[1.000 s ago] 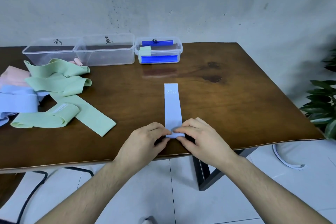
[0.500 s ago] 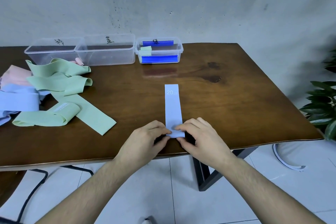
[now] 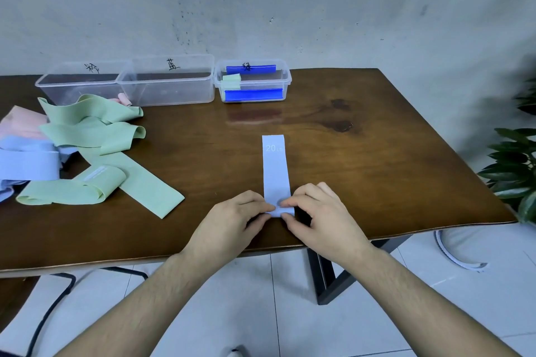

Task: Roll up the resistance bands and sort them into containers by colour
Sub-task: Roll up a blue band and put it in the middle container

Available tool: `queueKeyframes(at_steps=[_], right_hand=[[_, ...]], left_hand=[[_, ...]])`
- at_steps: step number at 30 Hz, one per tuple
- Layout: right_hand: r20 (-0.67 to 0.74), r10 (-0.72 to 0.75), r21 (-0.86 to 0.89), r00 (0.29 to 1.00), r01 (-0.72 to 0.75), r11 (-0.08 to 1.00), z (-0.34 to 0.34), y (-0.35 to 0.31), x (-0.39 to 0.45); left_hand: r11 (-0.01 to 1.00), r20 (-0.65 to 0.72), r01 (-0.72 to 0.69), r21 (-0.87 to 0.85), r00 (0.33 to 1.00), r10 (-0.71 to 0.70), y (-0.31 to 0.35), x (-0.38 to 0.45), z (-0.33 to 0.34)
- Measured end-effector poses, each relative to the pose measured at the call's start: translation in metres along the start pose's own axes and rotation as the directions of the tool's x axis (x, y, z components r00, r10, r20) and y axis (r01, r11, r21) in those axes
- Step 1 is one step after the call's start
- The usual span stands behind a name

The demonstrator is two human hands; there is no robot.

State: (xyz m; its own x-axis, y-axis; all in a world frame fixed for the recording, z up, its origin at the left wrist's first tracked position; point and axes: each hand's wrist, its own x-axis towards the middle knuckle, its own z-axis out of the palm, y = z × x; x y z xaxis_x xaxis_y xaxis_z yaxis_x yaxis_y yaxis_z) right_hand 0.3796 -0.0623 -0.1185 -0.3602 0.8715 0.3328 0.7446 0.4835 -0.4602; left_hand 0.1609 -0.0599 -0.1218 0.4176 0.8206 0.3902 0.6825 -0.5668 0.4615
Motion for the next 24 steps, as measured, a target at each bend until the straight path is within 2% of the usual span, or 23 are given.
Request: queueKeyframes(at_steps=[6,16,20,24], right_hand=[[0.003,-0.042,0.030,0.999,0.041,0.999,0.002,0.002,0.001],[0.023,-0.017,-0.017,1.000,0.018,1.000,-0.001,0.004,0.012],[0.049,-0.057,-0.018,0.997,0.058,0.998,-0.003,0.004,0.015],[0.047,-0.037,-0.010,0.998,0.038,0.999,-0.002,0.005,0.018]], left_hand=[[0.998,0.054,0.069,-0.014,0.996,-0.068,-0.003,0.007,-0.002],[0.999,0.018,-0.002,0.042,1.000,0.002,-0.001,0.007,0.001],[0.999,0.030,0.043,0.025,0.999,-0.043,-0.004,0.013,0.000],[0.998,0.050,0.068,0.005,0.996,-0.068,-0.004,0.015,0.000]])
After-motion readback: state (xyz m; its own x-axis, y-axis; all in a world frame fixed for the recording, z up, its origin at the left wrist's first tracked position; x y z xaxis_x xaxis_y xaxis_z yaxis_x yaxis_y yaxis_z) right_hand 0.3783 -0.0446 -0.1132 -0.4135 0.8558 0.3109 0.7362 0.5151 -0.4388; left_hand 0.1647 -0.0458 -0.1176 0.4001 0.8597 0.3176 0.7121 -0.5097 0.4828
